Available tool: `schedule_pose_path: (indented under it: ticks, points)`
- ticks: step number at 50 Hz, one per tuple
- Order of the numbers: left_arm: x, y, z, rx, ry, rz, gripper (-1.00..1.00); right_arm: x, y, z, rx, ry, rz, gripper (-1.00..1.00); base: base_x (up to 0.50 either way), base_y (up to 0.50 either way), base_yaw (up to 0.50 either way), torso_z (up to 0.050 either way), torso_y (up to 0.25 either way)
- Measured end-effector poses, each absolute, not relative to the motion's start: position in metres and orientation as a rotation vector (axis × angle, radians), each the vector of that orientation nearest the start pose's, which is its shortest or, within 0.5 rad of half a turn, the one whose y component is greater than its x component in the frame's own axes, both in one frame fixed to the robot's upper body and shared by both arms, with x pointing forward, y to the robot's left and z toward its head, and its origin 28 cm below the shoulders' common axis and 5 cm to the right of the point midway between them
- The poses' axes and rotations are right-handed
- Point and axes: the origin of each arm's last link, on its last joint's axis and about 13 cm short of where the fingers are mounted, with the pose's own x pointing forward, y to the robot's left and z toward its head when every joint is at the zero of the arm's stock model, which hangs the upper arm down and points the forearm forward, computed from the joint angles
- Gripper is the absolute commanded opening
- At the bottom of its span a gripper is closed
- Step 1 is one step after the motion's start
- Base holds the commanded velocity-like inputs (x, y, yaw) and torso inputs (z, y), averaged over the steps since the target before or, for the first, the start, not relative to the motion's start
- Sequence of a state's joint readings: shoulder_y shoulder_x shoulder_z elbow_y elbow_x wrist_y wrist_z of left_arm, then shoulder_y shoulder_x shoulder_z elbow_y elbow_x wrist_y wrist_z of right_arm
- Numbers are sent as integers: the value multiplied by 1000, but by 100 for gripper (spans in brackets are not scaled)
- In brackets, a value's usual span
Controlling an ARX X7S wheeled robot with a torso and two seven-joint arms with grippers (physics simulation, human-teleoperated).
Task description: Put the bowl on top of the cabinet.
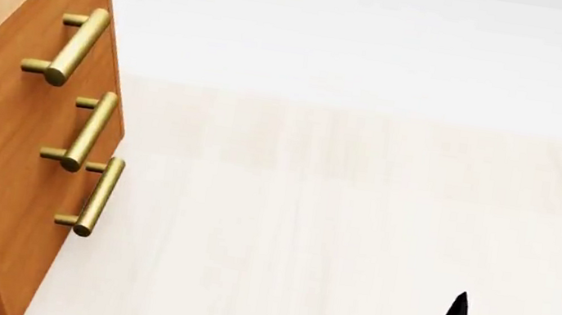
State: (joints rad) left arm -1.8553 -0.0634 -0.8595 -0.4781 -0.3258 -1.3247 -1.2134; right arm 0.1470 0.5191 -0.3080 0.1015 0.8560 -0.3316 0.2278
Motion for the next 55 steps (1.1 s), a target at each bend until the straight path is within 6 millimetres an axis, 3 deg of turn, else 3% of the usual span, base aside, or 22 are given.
schedule_pose_path:
  ticks: [55]
  points:
    - [350, 295, 413, -892, 386, 711, -100, 238, -172, 50, 340, -158, -81, 100, 0, 0, 0, 0, 1]
